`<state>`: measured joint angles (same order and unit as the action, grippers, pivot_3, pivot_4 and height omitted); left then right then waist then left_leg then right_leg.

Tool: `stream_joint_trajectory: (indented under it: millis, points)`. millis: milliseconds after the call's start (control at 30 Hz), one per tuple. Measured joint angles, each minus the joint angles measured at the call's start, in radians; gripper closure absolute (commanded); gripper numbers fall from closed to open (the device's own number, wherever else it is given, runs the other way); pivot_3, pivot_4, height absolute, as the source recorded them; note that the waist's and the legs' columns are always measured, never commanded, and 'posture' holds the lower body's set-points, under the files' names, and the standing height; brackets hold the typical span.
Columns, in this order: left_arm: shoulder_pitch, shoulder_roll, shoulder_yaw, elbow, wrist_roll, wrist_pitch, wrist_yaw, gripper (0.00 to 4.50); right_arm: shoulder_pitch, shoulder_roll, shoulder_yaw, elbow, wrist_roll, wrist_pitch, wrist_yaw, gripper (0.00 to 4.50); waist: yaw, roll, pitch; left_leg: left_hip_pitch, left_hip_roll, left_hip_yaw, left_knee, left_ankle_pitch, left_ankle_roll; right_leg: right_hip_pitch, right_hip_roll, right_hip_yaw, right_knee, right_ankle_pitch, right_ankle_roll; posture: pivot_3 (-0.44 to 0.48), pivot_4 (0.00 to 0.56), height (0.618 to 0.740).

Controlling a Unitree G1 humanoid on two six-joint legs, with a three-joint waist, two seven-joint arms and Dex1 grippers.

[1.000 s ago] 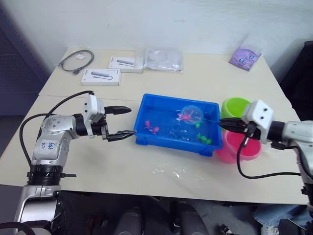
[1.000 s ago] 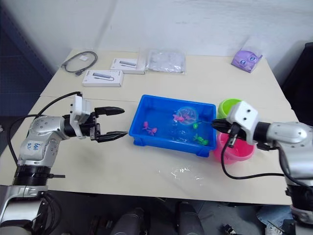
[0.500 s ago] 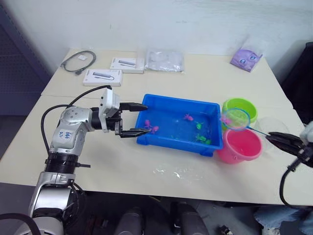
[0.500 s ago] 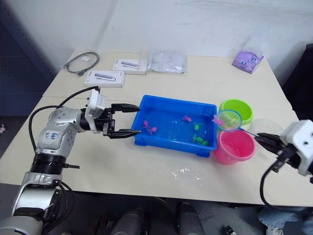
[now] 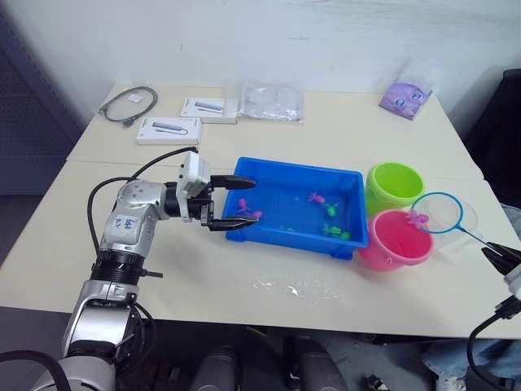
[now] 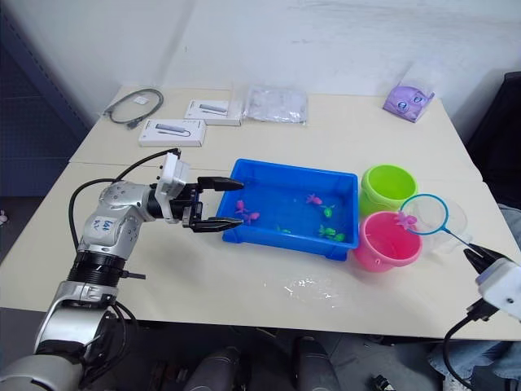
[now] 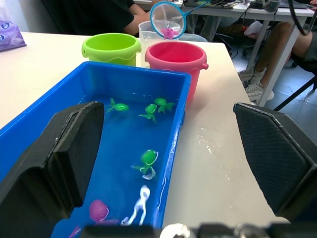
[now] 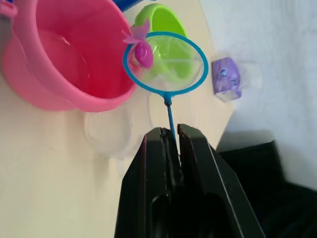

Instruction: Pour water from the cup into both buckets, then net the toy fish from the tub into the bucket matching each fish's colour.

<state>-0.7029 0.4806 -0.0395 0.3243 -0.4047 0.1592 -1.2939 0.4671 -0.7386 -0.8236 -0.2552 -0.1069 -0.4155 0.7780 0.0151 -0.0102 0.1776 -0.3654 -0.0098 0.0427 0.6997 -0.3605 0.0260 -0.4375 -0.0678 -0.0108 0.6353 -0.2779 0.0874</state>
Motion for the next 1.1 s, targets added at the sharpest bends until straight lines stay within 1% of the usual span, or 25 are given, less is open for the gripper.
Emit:
stream_joint_trajectory:
  millis: [133, 267, 367, 500, 600, 733, 833, 967, 1100]
  points:
    - [0.001, -0.004, 0.0, -0.005, 0.0, 0.001, 0.014, 0.01, 0.005, -0.045, 0.002, 0.08, -0.157, -0.229, -0.106, 4.5, -0.002, 0.0, 0.0, 0.0, 0.0, 0.0, 0.0, 0.0, 0.0, 0.0, 0.0, 0.0, -0.002, 0.0, 0.0, 0.0, 0.15, 0.74]
    - [0.001, -0.013, 0.001, -0.008, 0.0, 0.001, 0.041, 0.01, -0.011, -0.046, 0.002, 0.139, -0.36, -0.389, -0.273, 4.5, -0.002, 0.0, 0.0, 0.0, 0.0, 0.0, 0.0, 0.0, 0.0, 0.0, 0.0, 0.001, -0.003, 0.0, 0.0, 0.0, 0.15, 0.74]
    - [0.001, -0.026, 0.001, -0.01, 0.0, 0.0, 0.063, 0.01, -0.016, -0.046, 0.002, 0.162, -0.443, -0.438, -0.369, 4.5, -0.004, 0.0, 0.0, 0.0, 0.0, 0.0, 0.0, 0.0, -0.001, 0.0, 0.0, 0.001, -0.003, 0.0, 0.0, 0.0, 0.15, 0.74]
    - [0.009, -0.04, 0.001, -0.035, 0.0, 0.001, 0.09, 0.01, -0.019, -0.046, 0.002, 0.18, -0.597, -0.495, -0.525, 4.5, -0.007, 0.0, 0.0, 0.0, 0.0, 0.001, 0.0, 0.0, -0.001, 0.0, 0.0, 0.002, -0.002, 0.0, 0.0, 0.0, 0.15, 0.74]
    - [0.011, -0.047, 0.001, -0.041, 0.0, 0.001, 0.115, 0.01, -0.018, -0.046, 0.013, 0.188, -0.686, -0.498, -0.636, 4.5, -0.013, 0.0, 0.0, 0.002, 0.0, 0.001, 0.0, 0.0, -0.001, 0.001, 0.0, 0.002, -0.002, 0.0, 0.0, 0.0, 0.15, 0.74]
    - [0.03, -0.046, 0.002, -0.053, -0.001, 0.003, 0.123, 0.01, -0.004, -0.046, 0.05, 0.187, -0.709, -0.49, -0.698, 4.5, -0.019, 0.0, 0.0, 0.011, 0.001, 0.001, -0.004, 0.0, -0.001, 0.011, 0.001, 0.002, -0.006, 0.0, -0.001, 0.0, 0.15, 0.74]
    - [0.044, -0.041, 0.001, -0.075, -0.002, 0.004, 0.12, 0.01, 0.022, -0.046, 0.073, 0.182, -0.711, -0.477, -0.722, 4.5, -0.018, 0.0, 0.0, 0.011, 0.001, 0.001, -0.004, 0.0, -0.001, 0.011, 0.002, 0.003, -0.006, 0.0, -0.001, 0.0, 0.15, 0.74]
    - [0.045, -0.032, 0.002, -0.077, -0.002, 0.007, 0.12, 0.01, 0.022, -0.047, 0.072, 0.17, -0.7, -0.435, -0.733, 4.5, -0.019, 0.0, 0.0, 0.011, 0.001, 0.002, -0.004, 0.0, -0.001, 0.011, 0.002, 0.004, -0.006, 0.0, -0.001, 0.0, 0.15, 0.74]
    - [0.051, -0.031, 0.002, -0.08, -0.002, 0.008, 0.114, 0.01, 0.027, -0.047, 0.098, 0.129, -0.686, -0.424, -0.733, 4.5, -0.018, 0.0, 0.0, 0.011, 0.002, 0.002, -0.004, 0.0, -0.001, 0.011, 0.003, 0.005, -0.006, 0.0, -0.001, 0.0, 0.15, 0.74]
